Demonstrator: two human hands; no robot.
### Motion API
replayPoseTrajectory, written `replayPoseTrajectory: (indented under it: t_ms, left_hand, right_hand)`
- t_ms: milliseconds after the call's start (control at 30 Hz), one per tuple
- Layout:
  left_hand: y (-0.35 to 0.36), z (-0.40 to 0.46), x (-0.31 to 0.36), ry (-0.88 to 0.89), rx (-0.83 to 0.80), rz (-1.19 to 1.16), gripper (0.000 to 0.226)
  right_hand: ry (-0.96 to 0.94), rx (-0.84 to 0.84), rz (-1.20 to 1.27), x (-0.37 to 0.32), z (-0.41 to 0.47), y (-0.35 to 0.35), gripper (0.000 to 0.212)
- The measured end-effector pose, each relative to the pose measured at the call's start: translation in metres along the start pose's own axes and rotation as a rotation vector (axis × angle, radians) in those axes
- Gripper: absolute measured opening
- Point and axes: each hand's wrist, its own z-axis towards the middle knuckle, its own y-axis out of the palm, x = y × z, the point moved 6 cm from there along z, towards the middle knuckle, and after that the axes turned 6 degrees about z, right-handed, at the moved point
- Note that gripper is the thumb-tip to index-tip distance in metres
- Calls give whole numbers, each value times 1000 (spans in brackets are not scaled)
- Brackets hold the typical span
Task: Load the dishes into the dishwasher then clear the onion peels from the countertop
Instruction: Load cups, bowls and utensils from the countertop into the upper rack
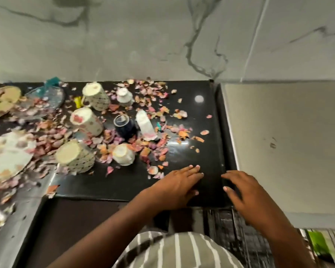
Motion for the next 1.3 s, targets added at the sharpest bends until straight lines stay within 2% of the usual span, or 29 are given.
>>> replayPoseTrajectory:
  t_ms: [167,233,300,400,500,633,767,833,933,967,1033,1200,1300]
  left_hand:
    - [-45,-46,-70,-209,341,-6,51]
    - [-64,-61,-96,-346,418,57,53]
    - [-74,-72,-120,-494,410,105,65]
    - [-68,-84,-155,-691,236,128,85]
    - [-63,-89,-173,-731,168,76,98]
    - [-70,-99,-182,-758,239,-45,98]
    - [-93,-125,-183,-875,483,-325,82]
    - [-97,-136,-185,-953,531,-509,74]
    - [-83,-140,-193,-1069,586,-1079,62]
    - [-79,-138,-189,-1073,596,-1273,59]
    - [-75,-132,-178,-1016,567,-1398,58]
    - [-79,-107,-129,-711,362,-1117,62]
    - [-78,-87,-100,-514,220,-800,93]
  right_hand:
    - [-99,-119,52,-45,34,21,32]
    - [-111,-141,68,-57,43,26,31]
    - [-106,-159,77,-67,46,28,30]
    - [-70,-191,98,-77,48,32,28]
    - [-38,-191,117,-81,46,36,28]
    - [2,-182,146,-84,42,38,29]
    - [32,-164,173,-87,39,38,29]
    - [38,-151,189,-89,38,39,29]
    - [28,-153,198,-94,37,41,29]
    - [23,-158,201,-96,37,42,29]
    - [12,-172,204,-100,38,42,29]
    - [-15,-139,260,-112,35,32,31]
    - [-51,-56,377,-122,29,20,31]
